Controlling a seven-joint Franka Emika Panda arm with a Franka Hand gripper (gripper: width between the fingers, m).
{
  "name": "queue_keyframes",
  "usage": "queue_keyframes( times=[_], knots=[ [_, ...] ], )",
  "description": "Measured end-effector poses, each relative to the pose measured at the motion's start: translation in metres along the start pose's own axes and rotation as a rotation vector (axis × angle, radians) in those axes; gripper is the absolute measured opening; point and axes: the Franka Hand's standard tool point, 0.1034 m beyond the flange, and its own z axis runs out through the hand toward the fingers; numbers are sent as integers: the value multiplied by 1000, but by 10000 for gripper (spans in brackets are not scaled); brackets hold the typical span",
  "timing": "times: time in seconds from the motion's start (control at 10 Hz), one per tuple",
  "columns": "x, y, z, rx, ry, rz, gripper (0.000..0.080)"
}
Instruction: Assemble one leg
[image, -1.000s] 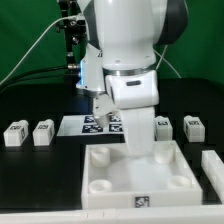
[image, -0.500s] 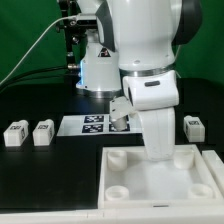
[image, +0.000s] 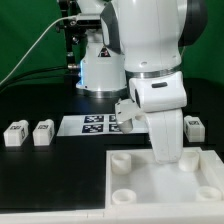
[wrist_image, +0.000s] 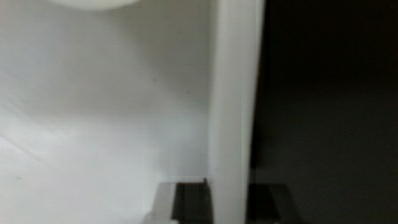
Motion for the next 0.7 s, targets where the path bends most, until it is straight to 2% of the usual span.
queue_keyframes(
  times=[0.1,0.2,0.3,0.4,0.5,0.6,0.7],
  knots=[
    [0,0,0,0,0,0,63],
    [-1,0,0,1,0,1,131],
    [-1,0,0,1,0,2,266],
    [-1,0,0,1,0,2,266],
    [-2,0,0,1,0,3,448],
    [-2,0,0,1,0,3,577],
    [-2,0,0,1,0,4,577]
  ],
)
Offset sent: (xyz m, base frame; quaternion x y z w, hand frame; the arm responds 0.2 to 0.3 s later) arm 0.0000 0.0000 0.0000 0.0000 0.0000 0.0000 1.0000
